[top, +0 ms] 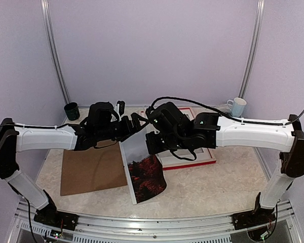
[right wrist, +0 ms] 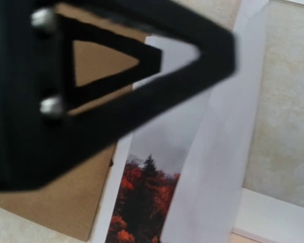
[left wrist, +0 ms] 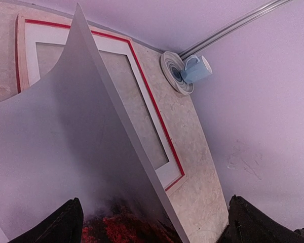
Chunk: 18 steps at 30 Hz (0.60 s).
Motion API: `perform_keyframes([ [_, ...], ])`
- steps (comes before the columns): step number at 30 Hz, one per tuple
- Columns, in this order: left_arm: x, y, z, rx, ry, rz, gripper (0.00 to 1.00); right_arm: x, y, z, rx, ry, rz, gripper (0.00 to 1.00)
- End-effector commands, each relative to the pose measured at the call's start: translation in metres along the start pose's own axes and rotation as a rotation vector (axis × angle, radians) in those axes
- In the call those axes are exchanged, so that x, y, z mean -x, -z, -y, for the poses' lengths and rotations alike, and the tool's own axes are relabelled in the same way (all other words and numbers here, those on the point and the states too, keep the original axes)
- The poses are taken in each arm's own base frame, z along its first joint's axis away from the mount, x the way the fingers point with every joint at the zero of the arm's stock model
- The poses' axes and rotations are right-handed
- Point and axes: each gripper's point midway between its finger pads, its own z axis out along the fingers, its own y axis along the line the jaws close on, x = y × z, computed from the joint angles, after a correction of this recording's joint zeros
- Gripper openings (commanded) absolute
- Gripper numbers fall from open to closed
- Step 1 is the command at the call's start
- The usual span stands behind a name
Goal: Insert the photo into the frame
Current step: Pass from the right arm to the left
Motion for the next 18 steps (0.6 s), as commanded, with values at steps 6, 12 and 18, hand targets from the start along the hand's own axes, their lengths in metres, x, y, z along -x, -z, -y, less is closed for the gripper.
perform_keyframes([
  [6, -0.001, -0.003, 0.004, 0.026, 0.000, -0.068, 0.95, -0.009, -0.010, -0.029, 0.045, 0.043, -0.004, 0.00],
  [12, -0.008, -0.004, -0.001, 0.059, -0.020, -0.126, 0.87, -0.016, -0.013, -0.035, 0.041, 0.061, -0.017, 0.00],
  [18, -0.018, -0.007, -0.009, 0.066, -0.025, -0.183, 0.78, -0.019, -0.015, -0.038, 0.041, 0.069, -0.022, 0.00],
])
